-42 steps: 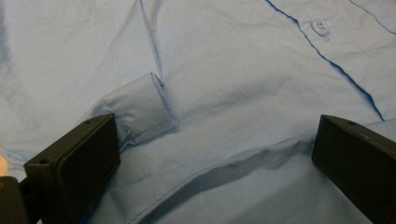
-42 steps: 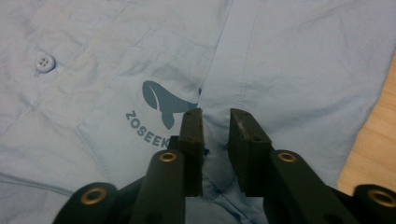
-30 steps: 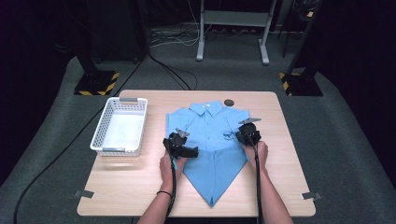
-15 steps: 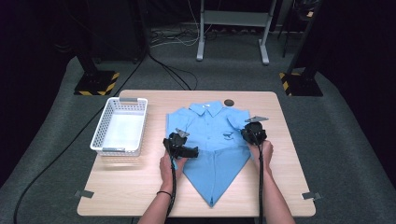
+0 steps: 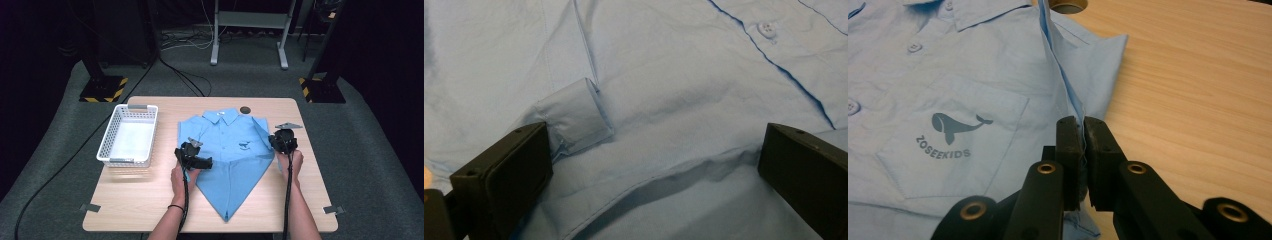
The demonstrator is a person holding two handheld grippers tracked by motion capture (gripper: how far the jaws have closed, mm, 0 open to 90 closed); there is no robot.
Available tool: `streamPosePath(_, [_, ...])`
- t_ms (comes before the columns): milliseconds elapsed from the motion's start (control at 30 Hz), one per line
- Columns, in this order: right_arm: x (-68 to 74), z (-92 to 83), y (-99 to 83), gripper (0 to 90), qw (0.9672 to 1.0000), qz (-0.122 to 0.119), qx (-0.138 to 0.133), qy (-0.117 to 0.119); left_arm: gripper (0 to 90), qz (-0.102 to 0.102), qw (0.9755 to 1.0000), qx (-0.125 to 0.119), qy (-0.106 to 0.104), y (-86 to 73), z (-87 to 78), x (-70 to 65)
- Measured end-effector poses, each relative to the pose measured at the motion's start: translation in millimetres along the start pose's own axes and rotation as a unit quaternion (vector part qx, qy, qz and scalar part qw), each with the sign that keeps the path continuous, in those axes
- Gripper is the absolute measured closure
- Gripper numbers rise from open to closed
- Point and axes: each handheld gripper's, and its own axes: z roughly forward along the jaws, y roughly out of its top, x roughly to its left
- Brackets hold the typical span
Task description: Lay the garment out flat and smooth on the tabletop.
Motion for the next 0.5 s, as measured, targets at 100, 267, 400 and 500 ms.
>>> streamPosePath(100, [-4.4,-2.6,-1.4,85.8,1.0000,0.001,0.001,-0.006,0.6,0.000,1.0000,0.000,0.000,0.0,0.0,0.0])
streamPosePath(267, [-14.8,-6.6,-7.4,85.7,0.9998,0.013,0.000,-0.015,0.6,0.000,1.0000,0.000,0.000,0.0,0.0,0.0])
streamPosePath(400, [-24.6,-9.2,-14.0,85.1,0.9994,0.026,0.001,-0.022,0.6,0.000,1.0000,0.000,0.000,0.0,0.0,0.0])
streamPosePath(500, [-32.2,-6.5,-21.9,84.7,0.9989,0.034,0.007,-0.030,0.6,0.000,1.0000,0.000,0.000,0.0,0.0,0.0])
